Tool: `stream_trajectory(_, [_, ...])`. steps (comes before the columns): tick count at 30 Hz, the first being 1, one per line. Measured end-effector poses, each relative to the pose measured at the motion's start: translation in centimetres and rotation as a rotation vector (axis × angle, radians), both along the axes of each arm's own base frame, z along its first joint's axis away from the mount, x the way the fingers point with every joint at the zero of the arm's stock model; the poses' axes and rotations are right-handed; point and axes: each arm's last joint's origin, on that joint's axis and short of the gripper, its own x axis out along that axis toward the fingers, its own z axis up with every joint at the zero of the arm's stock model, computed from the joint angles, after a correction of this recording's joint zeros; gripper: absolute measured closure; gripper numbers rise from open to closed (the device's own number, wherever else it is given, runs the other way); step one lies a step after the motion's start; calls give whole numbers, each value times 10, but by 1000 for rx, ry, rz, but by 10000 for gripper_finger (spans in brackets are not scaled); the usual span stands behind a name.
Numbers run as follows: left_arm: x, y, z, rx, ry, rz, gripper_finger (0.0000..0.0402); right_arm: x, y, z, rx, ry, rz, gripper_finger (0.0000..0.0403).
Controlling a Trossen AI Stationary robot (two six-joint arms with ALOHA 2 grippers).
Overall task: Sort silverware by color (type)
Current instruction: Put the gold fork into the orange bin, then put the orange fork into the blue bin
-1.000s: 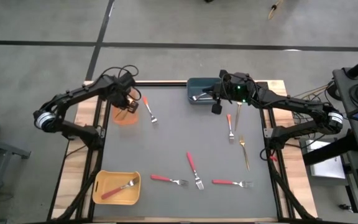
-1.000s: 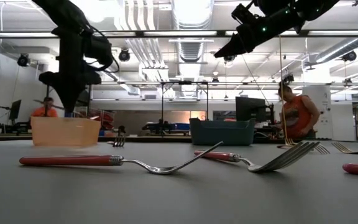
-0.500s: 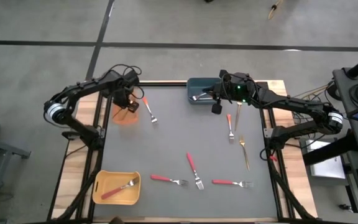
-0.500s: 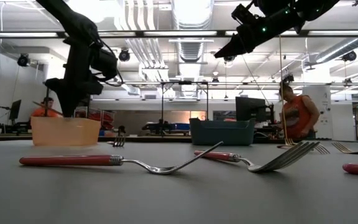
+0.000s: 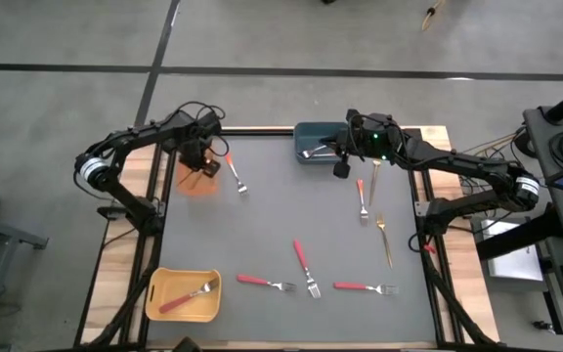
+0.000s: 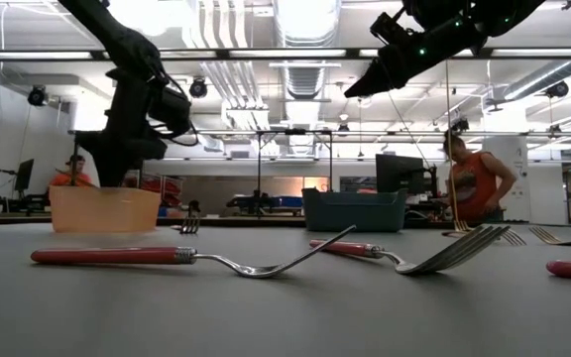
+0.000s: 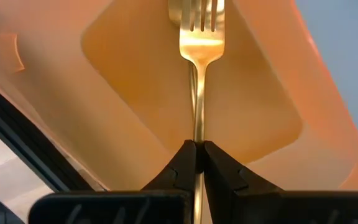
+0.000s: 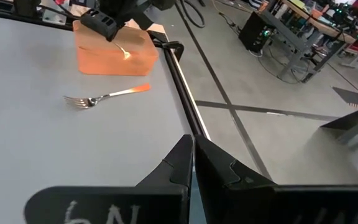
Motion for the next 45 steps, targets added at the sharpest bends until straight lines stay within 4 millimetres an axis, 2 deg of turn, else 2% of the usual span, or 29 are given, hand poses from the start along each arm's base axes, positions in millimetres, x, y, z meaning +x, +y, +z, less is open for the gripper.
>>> stream_trajectory(14, [1, 1, -4, 28, -20, 54, 401, 0, -1, 0, 1, 1, -3, 394])
stream_trajectory(23, [1, 1, -4, 29, -20, 53, 371, 0, -1, 0, 1, 1, -3, 394])
stream_trajectory(34, [0, 0, -3, 31, -23, 29, 368, 0, -1, 0, 0, 1, -3, 394])
stream_trajectory(39, [3, -2, 7, 82, -69, -41, 368, 0, -1, 0, 14, -5, -9, 394])
stream_trajectory(45, [17, -12, 38, 316, -279, -170, 368, -1, -1, -1, 90, -36, -38, 394])
